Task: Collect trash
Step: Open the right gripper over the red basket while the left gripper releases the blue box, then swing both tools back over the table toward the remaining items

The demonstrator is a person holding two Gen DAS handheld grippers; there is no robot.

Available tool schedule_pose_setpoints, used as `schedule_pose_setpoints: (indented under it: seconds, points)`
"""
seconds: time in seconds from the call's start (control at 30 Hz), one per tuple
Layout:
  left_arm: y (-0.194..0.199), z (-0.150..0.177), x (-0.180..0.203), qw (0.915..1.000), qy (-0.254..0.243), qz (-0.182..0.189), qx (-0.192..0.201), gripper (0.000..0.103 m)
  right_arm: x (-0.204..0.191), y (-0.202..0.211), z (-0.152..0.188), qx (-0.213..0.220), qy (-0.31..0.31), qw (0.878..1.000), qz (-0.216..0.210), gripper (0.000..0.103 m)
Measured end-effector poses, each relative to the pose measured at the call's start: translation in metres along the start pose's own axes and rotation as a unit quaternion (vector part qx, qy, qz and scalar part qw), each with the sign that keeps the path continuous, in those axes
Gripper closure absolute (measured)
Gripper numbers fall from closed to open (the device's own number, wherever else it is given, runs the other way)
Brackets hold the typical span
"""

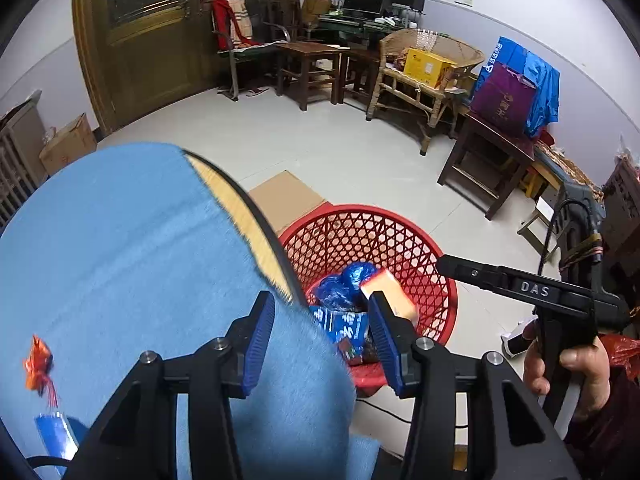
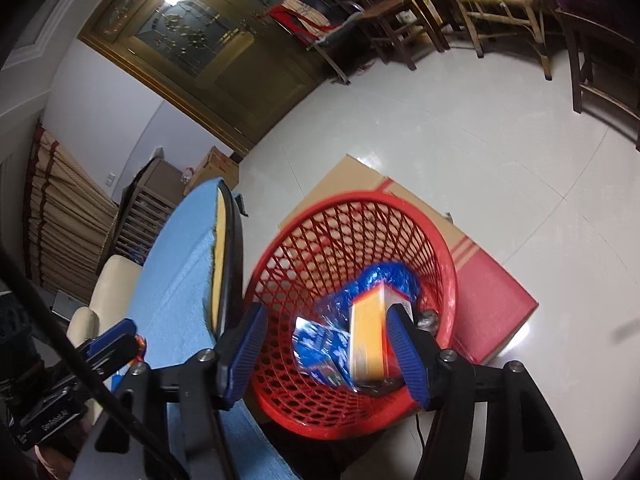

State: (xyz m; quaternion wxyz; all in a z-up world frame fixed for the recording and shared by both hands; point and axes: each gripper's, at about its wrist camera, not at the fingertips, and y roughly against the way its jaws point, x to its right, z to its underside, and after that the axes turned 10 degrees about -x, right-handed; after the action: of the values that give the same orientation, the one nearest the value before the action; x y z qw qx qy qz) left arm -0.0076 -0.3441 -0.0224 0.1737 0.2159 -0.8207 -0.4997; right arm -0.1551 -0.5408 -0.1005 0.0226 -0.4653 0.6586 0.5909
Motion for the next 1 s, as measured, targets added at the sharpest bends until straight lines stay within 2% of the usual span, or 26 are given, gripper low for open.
schedule_pose_setpoints:
  seconds: [0.3, 0.63, 0.77, 0.9, 1.0]
  points:
    - [0.022, 0.053, -0.011, 0.9997, 0.009, -0.022, -0.001, 0.05, -0.011, -0.009, 0.012, -0.024, 0.02, 1.0, -0.002, 0.037]
    - [0.069, 0.136, -0.038, 0.9961, 0.071, -0.045, 0.027, 0.05, -0.076, -0.027, 0.024, -0.061, 0.082, 0.994, -0.026, 0.037]
    - [0.089, 0.177, -0.067, 0.9892, 0.125, -0.069, 0.034, 0.05, -0.113, -0.039, 0.035, -0.082, 0.116, 0.989, -0.036, 0.037]
    - [0.108, 0.22, -0.1, 0.9761, 0.184, -0.108, 0.043, 0.05, -0.155, -0.058, 0.05, -0.113, 0.154, 0.98, -0.05, 0.037]
    - [0.118, 0.25, -0.126, 0.9618, 0.222, -0.154, 0.043, 0.05, -0.188, -0.072, 0.064, -0.138, 0.184, 0.971, -0.063, 0.037]
